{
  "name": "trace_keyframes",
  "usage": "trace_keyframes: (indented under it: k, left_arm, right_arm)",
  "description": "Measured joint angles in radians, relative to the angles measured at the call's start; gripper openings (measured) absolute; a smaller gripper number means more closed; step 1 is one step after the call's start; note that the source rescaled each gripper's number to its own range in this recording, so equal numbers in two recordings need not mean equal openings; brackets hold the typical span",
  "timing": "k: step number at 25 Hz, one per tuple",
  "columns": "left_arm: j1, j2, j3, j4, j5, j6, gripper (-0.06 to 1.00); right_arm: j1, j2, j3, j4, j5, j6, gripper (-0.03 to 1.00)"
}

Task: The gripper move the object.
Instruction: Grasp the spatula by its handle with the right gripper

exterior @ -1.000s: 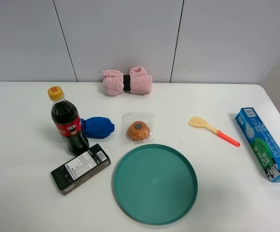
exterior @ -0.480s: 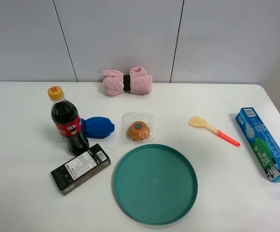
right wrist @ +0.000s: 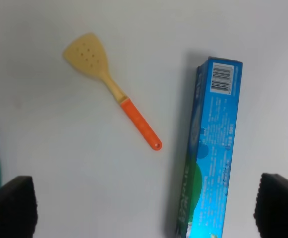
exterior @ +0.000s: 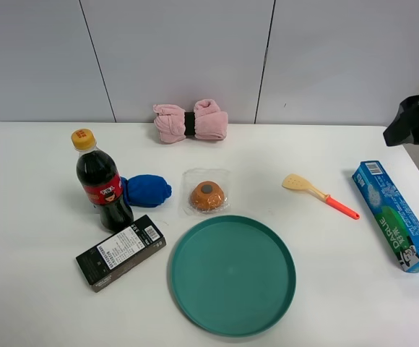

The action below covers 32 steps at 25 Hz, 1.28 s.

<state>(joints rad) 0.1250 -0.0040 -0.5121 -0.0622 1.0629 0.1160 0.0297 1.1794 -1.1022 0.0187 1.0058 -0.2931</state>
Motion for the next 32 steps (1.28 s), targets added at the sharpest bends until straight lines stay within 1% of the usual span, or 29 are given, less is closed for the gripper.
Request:
trace_keyframes:
  k: [3, 5, 10, 12, 15, 20, 24, 28, 32]
  left_arm:
    - [0.000, 0.000, 0.000, 0.000, 0.000, 0.000, 1.00]
    - [0.000, 0.000, 0.000, 0.000, 0.000, 0.000, 1.00]
    - [0.000, 0.000, 0.000, 0.000, 0.000, 0.000, 1.00]
    - [0.000, 0.000, 0.000, 0.000, 0.000, 0.000, 1.00]
    - [0.000, 0.000, 0.000, 0.000, 0.000, 0.000, 1.00]
    - [0.000, 0.000, 0.000, 0.000, 0.000, 0.000, 1.00]
    - [0.000, 0.000, 0.000, 0.000, 0.000, 0.000, 1.00]
    - [0.000, 0.000, 0.000, 0.000, 0.000, 0.000, 1.00]
    - [0.000, 0.000, 0.000, 0.000, 0.000, 0.000, 1.00]
  right_arm:
    - [0.000, 0.023, -0.002, -0.003, -0.008, -0.072, 0.79]
    - [0.000, 0.038, -0.002, -0.004, -0.021, -0.105, 0.74]
    - [-0.001, 0.099, -0.003, -0.004, -0.023, -0.117, 0.61]
    - [-0.001, 0.130, -0.003, -0.004, -0.026, -0.117, 0.59]
    - [-0.001, 0.169, -0.003, -0.010, -0.036, -0.096, 0.58]
    - [-0.010, 0.239, -0.005, -0.097, -0.062, 0.111, 0.58]
    - [-0.010, 0.271, -0.005, -0.160, -0.077, 0.175, 0.58]
    - [-0.010, 0.295, -0.005, -0.189, -0.083, 0.196, 0.60]
    - [-0.011, 0.341, -0.005, -0.185, -0.086, 0.125, 0.60]
